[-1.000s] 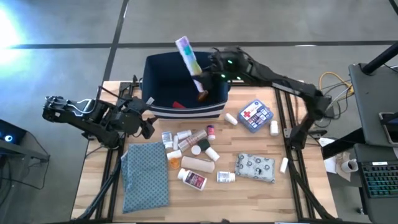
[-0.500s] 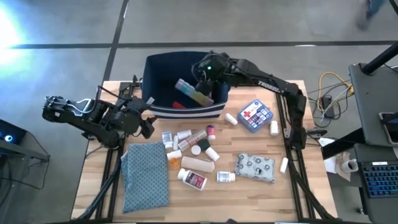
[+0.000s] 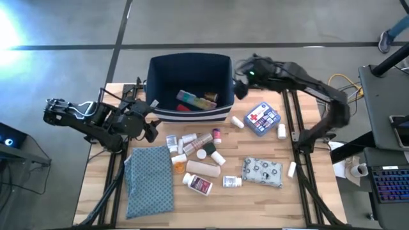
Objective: Pick & place medical supplies in basket/bin
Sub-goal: Put the small white pill bottle into the blue bin, then put the white rolled gauze into the blue bin
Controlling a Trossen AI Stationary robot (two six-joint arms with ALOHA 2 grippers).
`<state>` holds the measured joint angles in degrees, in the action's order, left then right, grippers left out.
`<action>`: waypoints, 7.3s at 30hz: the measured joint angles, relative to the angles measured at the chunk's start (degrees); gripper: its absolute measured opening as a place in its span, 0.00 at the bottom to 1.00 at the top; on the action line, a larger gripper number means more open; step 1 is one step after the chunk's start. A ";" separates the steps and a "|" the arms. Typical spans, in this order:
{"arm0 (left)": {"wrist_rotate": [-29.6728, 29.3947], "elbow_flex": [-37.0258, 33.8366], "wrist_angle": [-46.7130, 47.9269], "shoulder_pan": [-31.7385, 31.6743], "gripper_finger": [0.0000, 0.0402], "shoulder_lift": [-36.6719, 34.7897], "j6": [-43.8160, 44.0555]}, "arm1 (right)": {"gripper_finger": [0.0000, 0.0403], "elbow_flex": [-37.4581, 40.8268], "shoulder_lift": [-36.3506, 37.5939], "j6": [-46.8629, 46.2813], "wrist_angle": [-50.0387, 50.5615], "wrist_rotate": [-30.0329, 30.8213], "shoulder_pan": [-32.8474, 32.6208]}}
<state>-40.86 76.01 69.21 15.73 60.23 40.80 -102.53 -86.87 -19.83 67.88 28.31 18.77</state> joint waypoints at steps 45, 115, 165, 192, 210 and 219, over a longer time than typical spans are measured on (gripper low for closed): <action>-0.02 -0.02 -0.52 -0.02 0.62 0.13 -1.68 | 0.56 61.12 -0.28 -71.36 2.63 -14.11 -0.54; 2.81 -0.07 -2.21 0.00 0.62 4.13 -0.07 | 0.76 -17.66 -18.80 -5.45 -5.85 6.11 -3.77; 1.88 -0.46 -2.78 -8.53 0.62 3.80 -25.55 | 0.56 56.10 -2.85 -121.88 6.04 -54.11 -53.42; 1.85 -0.42 -6.25 -10.69 0.62 3.76 -25.51 | 0.52 68.65 1.86 -107.91 -14.13 -42.98 -53.31; 1.85 -0.39 -9.47 -10.69 0.62 3.78 -25.03 | 0.11 68.02 10.10 -111.84 -15.70 -23.31 -53.04; 1.94 -0.39 -12.56 -10.69 0.62 3.78 -24.98 | 0.14 58.20 13.06 -93.92 -18.34 3.03 -43.10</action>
<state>-38.92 75.61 56.65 5.04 64.01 15.81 -44.33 -73.80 -113.75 49.53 31.34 -24.33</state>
